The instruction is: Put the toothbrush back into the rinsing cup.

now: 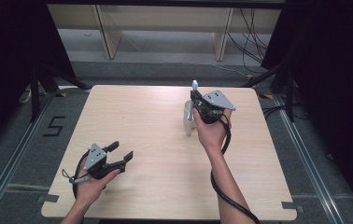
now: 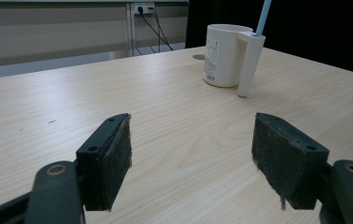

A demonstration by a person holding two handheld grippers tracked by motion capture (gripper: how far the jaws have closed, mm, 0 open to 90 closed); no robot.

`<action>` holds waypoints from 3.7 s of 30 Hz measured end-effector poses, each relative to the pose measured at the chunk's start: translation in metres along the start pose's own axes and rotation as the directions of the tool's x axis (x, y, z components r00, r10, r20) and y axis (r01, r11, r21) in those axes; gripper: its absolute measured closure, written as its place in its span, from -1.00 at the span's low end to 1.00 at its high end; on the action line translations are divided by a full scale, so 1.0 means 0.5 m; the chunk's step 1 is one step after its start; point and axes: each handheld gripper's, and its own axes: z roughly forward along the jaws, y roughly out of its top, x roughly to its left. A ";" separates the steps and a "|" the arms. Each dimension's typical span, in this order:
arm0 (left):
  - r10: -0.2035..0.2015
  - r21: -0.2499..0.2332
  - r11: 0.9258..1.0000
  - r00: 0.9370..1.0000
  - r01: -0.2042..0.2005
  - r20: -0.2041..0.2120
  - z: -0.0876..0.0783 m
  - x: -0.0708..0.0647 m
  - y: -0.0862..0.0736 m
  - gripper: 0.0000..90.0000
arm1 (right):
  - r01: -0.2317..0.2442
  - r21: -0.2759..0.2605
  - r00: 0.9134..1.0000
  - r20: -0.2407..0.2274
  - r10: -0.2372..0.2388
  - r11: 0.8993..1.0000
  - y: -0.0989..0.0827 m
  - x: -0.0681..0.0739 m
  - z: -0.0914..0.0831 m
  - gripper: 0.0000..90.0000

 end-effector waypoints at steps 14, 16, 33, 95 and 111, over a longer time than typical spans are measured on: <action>0.000 0.005 1.000 1.000 0.000 0.001 0.001 0.000 0.000 -0.38 | -0.004 0.028 1.000 0.000 0.004 1.000 -0.024 -0.003 0.013 0.87; -0.002 0.000 1.000 1.000 0.002 0.001 0.001 0.000 0.000 -0.38 | -0.007 0.034 1.000 0.004 0.007 0.999 -0.028 -0.003 0.015 0.87; -0.014 -0.011 1.000 1.000 0.014 -0.007 -0.002 0.008 0.000 -0.38 | 0.004 0.084 1.000 0.006 -0.005 0.996 -0.055 -0.002 0.031 0.86; -0.018 0.013 1.000 0.999 0.019 -0.029 -0.001 0.002 -0.024 -0.38 | -0.027 0.394 0.999 -0.025 0.040 0.919 -0.200 -0.085 -0.181 0.03; -0.013 0.014 1.000 0.999 0.014 -0.034 -0.001 0.001 -0.029 -0.38 | -0.110 0.365 0.993 0.082 0.086 0.924 -0.283 -0.139 -0.279 0.07</action>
